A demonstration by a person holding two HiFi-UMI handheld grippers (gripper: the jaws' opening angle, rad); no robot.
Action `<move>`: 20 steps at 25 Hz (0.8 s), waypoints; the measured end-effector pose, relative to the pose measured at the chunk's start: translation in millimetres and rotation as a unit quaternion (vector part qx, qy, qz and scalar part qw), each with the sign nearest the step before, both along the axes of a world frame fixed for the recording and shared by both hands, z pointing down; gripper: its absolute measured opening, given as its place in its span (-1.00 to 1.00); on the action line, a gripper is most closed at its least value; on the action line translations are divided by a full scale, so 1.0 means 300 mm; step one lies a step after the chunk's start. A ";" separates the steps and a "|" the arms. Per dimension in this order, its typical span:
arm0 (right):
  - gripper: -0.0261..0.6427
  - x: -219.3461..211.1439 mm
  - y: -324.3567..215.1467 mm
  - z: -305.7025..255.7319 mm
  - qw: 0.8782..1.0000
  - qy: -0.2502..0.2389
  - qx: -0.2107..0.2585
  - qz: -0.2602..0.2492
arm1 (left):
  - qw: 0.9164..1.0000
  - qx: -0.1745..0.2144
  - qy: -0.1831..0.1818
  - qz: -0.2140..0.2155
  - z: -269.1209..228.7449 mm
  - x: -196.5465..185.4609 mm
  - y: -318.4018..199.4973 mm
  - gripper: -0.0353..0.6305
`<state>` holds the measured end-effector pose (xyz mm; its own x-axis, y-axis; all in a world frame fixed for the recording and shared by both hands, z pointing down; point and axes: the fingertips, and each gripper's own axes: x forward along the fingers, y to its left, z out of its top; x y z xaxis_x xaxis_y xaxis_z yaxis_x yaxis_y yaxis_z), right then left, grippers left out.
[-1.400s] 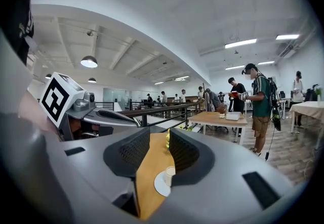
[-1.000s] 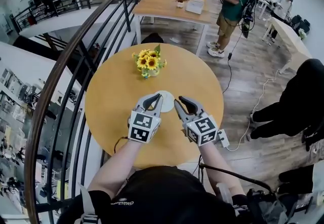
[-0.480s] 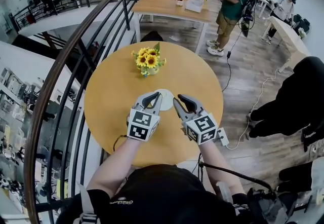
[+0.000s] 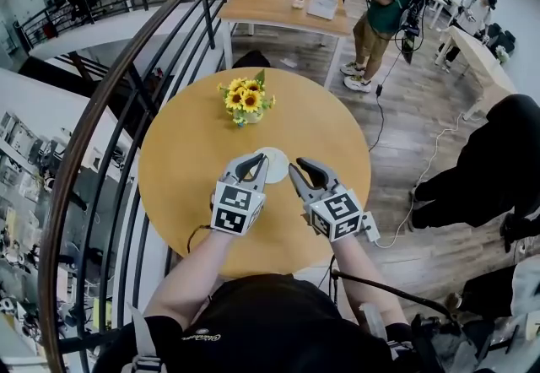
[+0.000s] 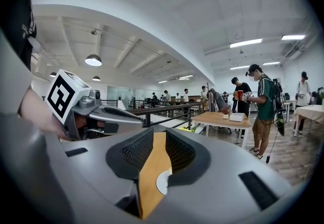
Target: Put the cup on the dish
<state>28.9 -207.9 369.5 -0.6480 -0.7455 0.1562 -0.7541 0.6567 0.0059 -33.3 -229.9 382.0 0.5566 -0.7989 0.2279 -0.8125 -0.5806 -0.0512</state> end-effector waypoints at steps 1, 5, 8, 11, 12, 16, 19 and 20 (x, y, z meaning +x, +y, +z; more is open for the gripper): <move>-0.69 -0.002 0.001 -0.004 1.000 -0.001 0.000 0.000 | 1.000 -0.001 0.000 0.000 -0.002 -0.003 0.001 -0.83; -0.69 -0.017 0.015 0.000 1.000 0.002 -0.001 0.002 | 1.000 -0.003 0.000 0.000 0.000 -0.022 0.017 -0.83; -0.69 -0.019 0.021 0.016 1.000 0.002 -0.001 0.003 | 1.000 -0.005 -0.001 0.000 0.018 -0.026 0.024 -0.83; -0.69 -0.020 0.021 0.031 1.000 0.002 0.000 0.002 | 1.000 -0.004 -0.001 0.000 0.030 -0.028 0.025 -0.83; -0.69 -0.022 0.023 0.034 1.000 0.002 0.000 0.001 | 1.000 -0.004 0.000 0.000 0.031 -0.030 0.026 -0.83; -0.69 -0.027 0.023 0.032 1.000 0.005 -0.002 -0.001 | 1.000 -0.006 0.001 -0.001 0.027 -0.031 0.024 -0.83; -0.69 -0.021 0.020 0.033 1.000 0.005 -0.003 -0.001 | 1.000 -0.007 0.000 0.001 0.025 -0.021 0.019 -0.83; -0.69 -0.020 0.022 0.035 1.000 0.005 -0.004 0.000 | 1.000 -0.007 0.000 0.001 0.028 -0.020 0.021 -0.83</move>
<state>22.7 -201.4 380.2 -0.6469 -0.7438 0.1681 -0.7535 0.6574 0.0090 -39.2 -223.5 390.3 0.5578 -0.7948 0.2390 -0.8118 -0.5824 -0.0420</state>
